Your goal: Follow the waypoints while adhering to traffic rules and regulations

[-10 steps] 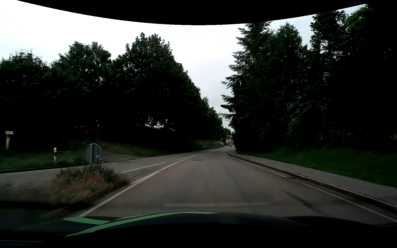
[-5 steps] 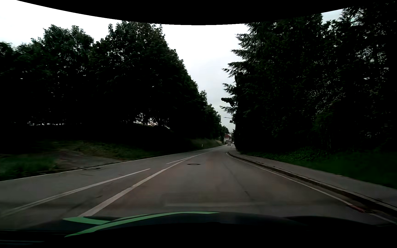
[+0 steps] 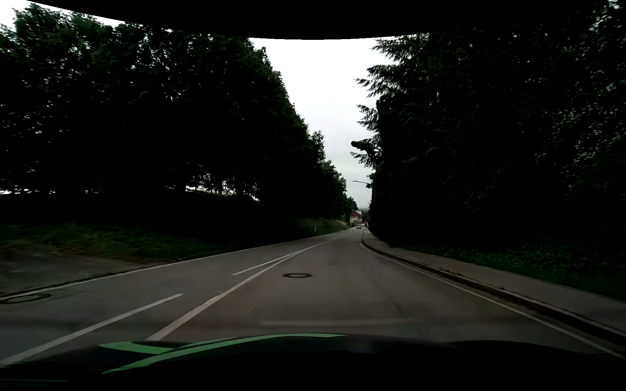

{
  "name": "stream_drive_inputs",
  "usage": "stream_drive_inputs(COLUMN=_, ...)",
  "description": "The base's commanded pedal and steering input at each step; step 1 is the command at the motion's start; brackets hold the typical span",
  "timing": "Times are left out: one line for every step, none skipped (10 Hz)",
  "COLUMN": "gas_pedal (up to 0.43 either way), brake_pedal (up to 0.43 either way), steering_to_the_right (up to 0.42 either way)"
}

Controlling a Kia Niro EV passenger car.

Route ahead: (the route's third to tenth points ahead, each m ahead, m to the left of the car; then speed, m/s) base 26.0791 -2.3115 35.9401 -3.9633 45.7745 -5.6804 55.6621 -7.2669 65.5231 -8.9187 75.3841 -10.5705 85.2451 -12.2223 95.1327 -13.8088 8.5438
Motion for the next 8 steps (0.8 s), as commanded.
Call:
stream_drive_inputs(gas_pedal=0.098, brake_pedal=0.0, steering_to_the_right=0.014)
stream_drive_inputs(gas_pedal=0.098, brake_pedal=0.0, steering_to_the_right=0.016)
stream_drive_inputs(gas_pedal=0.098, brake_pedal=0.0, steering_to_the_right=0.016)
stream_drive_inputs(gas_pedal=0.098, brake_pedal=0.0, steering_to_the_right=0.016)
stream_drive_inputs(gas_pedal=0.098, brake_pedal=0.0, steering_to_the_right=0.018)
stream_drive_inputs(gas_pedal=0.098, brake_pedal=0.0, steering_to_the_right=0.02)
stream_drive_inputs(gas_pedal=0.098, brake_pedal=0.0, steering_to_the_right=0.022)
stream_drive_inputs(gas_pedal=0.098, brake_pedal=0.0, steering_to_the_right=0.023)
